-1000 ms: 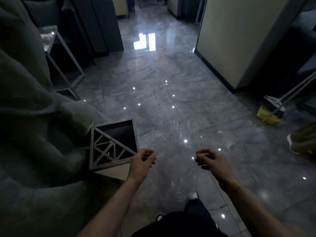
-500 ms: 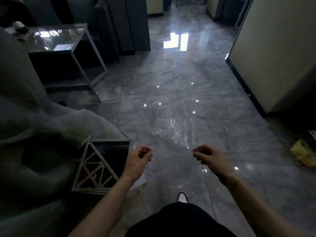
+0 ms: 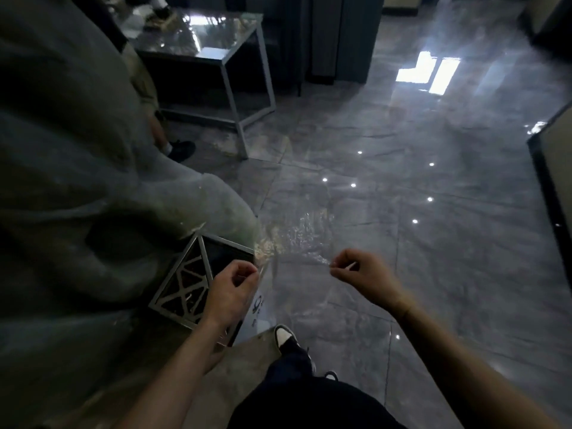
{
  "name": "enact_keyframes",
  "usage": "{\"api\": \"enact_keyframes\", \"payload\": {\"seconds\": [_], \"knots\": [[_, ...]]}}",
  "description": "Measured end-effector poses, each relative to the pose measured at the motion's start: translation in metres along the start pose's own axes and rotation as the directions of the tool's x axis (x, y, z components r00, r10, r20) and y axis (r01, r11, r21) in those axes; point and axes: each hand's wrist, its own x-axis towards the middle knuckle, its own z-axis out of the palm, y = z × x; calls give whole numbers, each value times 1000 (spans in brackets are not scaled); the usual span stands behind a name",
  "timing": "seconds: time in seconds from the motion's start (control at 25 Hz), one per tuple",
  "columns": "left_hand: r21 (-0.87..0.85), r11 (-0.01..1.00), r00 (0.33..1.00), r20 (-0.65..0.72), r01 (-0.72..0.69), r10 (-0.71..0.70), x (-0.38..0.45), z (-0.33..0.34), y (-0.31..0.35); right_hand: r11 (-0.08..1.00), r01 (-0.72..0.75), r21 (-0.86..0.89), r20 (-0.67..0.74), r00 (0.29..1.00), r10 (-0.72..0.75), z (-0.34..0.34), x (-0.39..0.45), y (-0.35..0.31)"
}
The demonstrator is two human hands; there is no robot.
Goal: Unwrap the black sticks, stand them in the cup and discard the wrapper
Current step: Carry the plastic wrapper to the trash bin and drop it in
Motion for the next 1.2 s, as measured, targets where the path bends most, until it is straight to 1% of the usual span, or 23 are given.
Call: {"api": "enact_keyframes", "payload": {"seconds": [0.24, 0.36, 0.44, 0.56, 0.64, 0.72, 0.8, 0.84, 0.92, 1.04, 1.2], "knots": [[-14, 998, 984, -168, 63, -64, 14, -44, -27, 962, 223, -158, 155, 968, -199, 29, 80, -46], [-51, 992, 960, -252, 114, -123, 23, -62, -39, 921, 332, -205, 229, 931, -285, 47, 119, -64], [-56, 990, 942, -306, 126, -138, 27, -74, -46, 886, 395, -243, 275, 904, -327, 62, 142, -75], [-38, 986, 927, -336, 160, -164, 28, -85, -59, 828, 476, -297, 322, 866, -382, 87, 169, -84], [-25, 975, 914, -344, 222, -217, 24, -83, -67, 792, 522, -317, 360, 839, -409, 99, 182, -86], [-1, 959, 904, -335, 282, -266, 17, -75, -74, 756, 559, -341, 409, 812, -416, 110, 193, -84], [11, 948, 899, -321, 319, -299, 11, -62, -78, 725, 590, -355, 469, 783, -409, 116, 204, -79], [7, 944, 891, -335, 329, -308, 9, -55, -81, 707, 611, -355, 497, 764, -410, 119, 210, -76], [33, 934, 868, -382, 356, -318, 5, -40, -87, 673, 646, -361, 541, 733, -413, 122, 218, -70], [63, 887, 809, -445, 457, -385, 4, -15, -91, 612, 720, -328, 639, 646, -417, 127, 232, -60], [-22, 818, 705, -493, 575, -509, 12, 15, -93, 575, 782, -239, 738, 531, -416, 125, 248, -57]]}}
